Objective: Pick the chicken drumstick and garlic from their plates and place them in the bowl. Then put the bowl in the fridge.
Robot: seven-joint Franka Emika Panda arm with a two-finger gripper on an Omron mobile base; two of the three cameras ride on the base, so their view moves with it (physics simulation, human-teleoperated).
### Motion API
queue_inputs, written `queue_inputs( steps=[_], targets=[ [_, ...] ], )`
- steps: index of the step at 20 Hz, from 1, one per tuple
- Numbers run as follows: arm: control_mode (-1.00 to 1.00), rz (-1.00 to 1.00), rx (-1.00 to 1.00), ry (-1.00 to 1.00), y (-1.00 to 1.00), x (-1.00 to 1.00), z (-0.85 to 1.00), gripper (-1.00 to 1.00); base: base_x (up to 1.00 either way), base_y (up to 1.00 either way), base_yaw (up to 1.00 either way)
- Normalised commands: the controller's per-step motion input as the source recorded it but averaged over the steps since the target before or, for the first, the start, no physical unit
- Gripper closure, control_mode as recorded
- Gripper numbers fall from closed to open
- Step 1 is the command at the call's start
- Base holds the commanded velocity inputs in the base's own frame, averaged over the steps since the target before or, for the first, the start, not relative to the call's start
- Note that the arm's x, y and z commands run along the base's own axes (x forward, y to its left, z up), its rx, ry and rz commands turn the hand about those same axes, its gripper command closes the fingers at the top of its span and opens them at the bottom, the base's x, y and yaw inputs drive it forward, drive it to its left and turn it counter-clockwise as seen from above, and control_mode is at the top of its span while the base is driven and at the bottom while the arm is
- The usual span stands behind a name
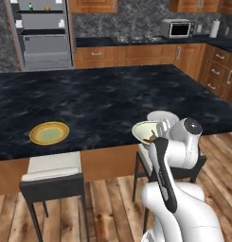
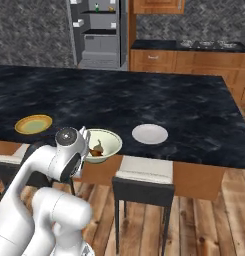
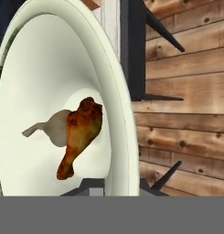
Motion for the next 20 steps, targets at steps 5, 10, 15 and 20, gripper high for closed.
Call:
queue_inputs(
  steps=[5, 10, 15, 20],
  targets=[
    [1.00, 0.00, 0.00, 0.00, 0.00, 0.00, 0.00, 1.00, 0.11, -0.76, -0.05],
    [1.00, 0.00, 0.00, 0.00, 0.00, 0.00, 0.00, 1.00, 0.22, -0.74, -0.05],
    [1.00, 0.00, 0.00, 0.00, 0.00, 0.00, 0.00, 1.00, 0.30, -0.70, -0.04],
    [1.00, 0.00, 0.00, 0.00, 0.00, 0.00, 0.00, 1.00, 0.37, -0.68, -0.01]
  ],
)
